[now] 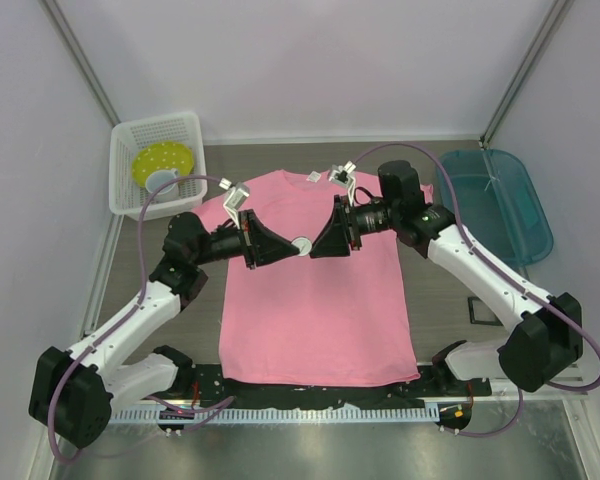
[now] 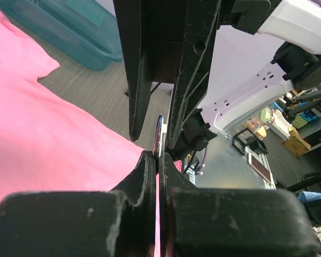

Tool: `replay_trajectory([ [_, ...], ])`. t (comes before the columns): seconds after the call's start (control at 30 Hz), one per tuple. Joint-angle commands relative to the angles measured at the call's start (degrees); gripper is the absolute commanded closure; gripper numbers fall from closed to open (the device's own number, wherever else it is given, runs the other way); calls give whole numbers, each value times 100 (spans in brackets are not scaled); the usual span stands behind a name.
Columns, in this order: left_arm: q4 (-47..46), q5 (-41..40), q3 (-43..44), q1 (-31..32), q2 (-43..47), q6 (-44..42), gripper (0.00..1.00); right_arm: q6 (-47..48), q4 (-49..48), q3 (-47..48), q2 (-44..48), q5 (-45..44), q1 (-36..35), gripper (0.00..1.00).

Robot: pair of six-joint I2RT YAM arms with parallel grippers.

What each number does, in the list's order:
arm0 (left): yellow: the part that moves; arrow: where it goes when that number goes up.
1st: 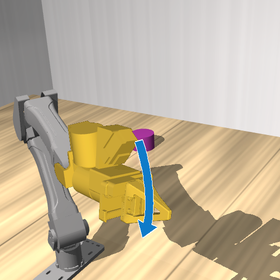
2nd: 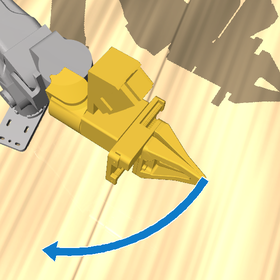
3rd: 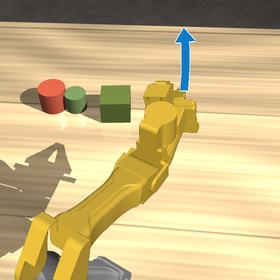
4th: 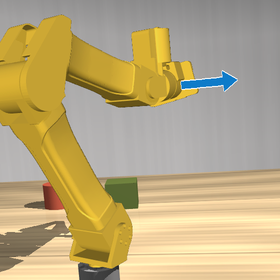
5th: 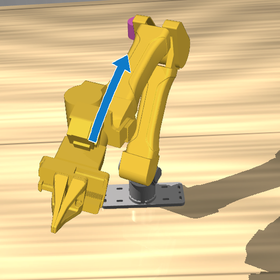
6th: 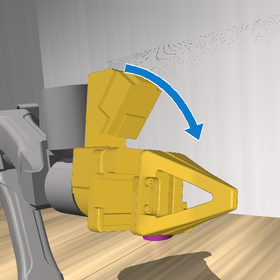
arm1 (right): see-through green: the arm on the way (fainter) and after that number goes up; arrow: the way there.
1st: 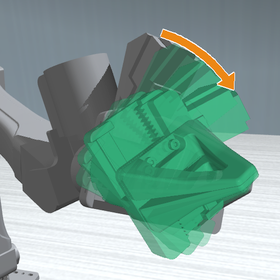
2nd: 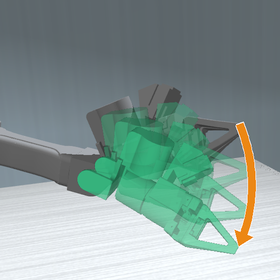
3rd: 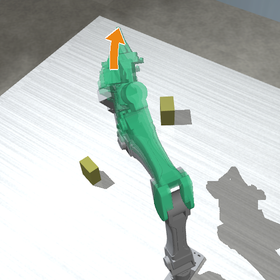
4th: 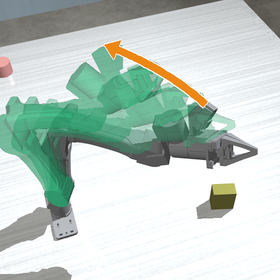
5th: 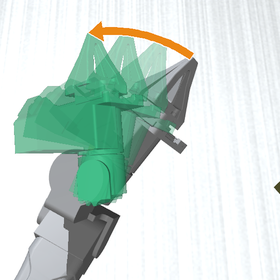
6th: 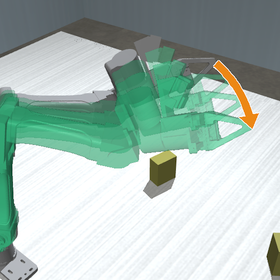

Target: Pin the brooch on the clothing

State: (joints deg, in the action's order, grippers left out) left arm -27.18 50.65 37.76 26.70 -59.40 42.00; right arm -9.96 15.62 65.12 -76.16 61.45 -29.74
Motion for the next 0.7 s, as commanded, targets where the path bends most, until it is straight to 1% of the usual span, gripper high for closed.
replay_trajectory([
  [0.0, -156, 164, 4, -24, -45, 36, 100, 82, -68, 247, -21, -54, -58, 61],
  [0.23, -156, 252, 47, -16, -107, 45, 100, 99, -50, 334, -83, -54, -76, 62],
  [0.33, -156, 322, 91, -16, -160, 72, 100, 117, -41, 334, -109, -54, -102, 67],
  [0.37, -156, 331, 100, -7, -186, 63, 100, 108, -32, 334, -110, -63, -103, 72],
  [0.43, -156, 322, 100, -7, -195, 54, 100, 134, -24, 334, -92, -72, -103, 80],
  [0.47, -156, 322, 100, -15, -186, 45, 100, 143, -6, 326, -101, -72, -103, 93],
  [0.5, -139, 314, 109, -16, -204, 37, 100, 152, 3, 317, -101, -89, -111, 99],
  [0.53, -121, 261, 118, -16, -187, 10, 99, 161, 29, 299, -92, -133, -111, 99],
  [0.57, -60, 217, 126, -24, -178, -33, 98, 178, 38, 282, -83, -151, -111, 99],
  [0.6, 132, 165, 153, -24, -134, -208, 89, 169, 47, 273, -74, -168, -120, 99],
  [0.67, 344, 24, 249, -24, -55, -463, 80, 152, 64, 221, -48, -221, -120, 99],
])
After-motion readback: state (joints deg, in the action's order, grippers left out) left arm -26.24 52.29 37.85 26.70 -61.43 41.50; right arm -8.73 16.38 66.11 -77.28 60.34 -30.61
